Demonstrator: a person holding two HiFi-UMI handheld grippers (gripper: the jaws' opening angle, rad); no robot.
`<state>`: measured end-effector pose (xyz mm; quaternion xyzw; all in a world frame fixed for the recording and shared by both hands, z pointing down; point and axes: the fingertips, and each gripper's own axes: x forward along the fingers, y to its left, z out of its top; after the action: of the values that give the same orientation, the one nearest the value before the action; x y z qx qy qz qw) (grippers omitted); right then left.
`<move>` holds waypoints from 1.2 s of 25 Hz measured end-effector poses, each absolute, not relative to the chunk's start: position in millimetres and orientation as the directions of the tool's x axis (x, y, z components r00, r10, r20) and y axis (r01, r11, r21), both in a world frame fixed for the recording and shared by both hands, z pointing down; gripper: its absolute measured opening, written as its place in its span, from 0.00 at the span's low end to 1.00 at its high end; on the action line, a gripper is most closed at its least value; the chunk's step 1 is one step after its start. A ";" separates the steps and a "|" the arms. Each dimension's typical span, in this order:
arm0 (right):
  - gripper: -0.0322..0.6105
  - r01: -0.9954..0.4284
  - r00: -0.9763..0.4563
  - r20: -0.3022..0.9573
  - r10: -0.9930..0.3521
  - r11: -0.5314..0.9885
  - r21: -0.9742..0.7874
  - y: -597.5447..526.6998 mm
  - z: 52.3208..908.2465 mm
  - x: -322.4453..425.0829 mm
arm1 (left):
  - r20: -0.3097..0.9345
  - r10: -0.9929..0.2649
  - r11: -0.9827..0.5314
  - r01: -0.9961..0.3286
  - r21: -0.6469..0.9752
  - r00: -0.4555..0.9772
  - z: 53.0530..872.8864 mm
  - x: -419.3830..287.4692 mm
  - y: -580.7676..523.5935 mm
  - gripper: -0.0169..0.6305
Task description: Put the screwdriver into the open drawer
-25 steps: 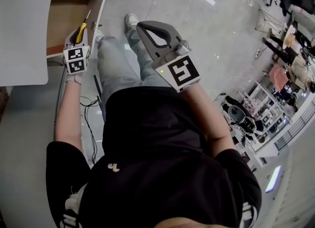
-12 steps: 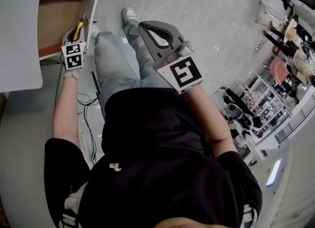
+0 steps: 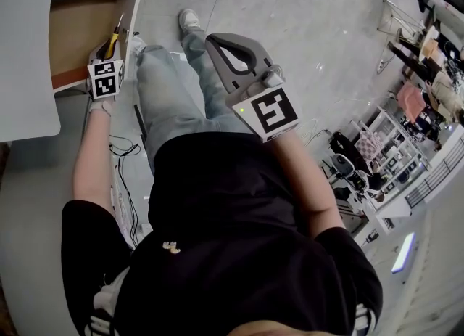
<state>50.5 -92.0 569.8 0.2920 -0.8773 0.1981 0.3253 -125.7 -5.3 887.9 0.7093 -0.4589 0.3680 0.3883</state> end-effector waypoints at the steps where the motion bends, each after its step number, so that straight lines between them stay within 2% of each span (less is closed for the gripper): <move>1: 0.07 -0.647 -0.615 0.687 -0.387 0.746 -0.159 -91.7 571.4 50.8 | 0.880 -0.361 -0.278 -0.937 0.213 0.307 891.5 -126.8 -5.1 0.14; 19: 0.07 -0.706 -0.568 0.707 -0.421 0.692 -0.154 -86.2 584.3 60.0 | 0.908 -0.273 -0.311 -0.922 0.229 0.318 932.4 -130.7 -11.7 0.14; 30: 0.07 -0.726 -0.551 0.710 -0.439 0.671 -0.150 -84.6 584.2 69.3 | 0.908 -0.274 -0.319 -0.921 0.226 0.318 932.7 -126.2 -14.8 0.14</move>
<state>69.3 -84.6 584.2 0.3415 -0.8530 0.2193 0.3282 -126.2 -14.8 932.7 0.7053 -0.4233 0.4025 0.4018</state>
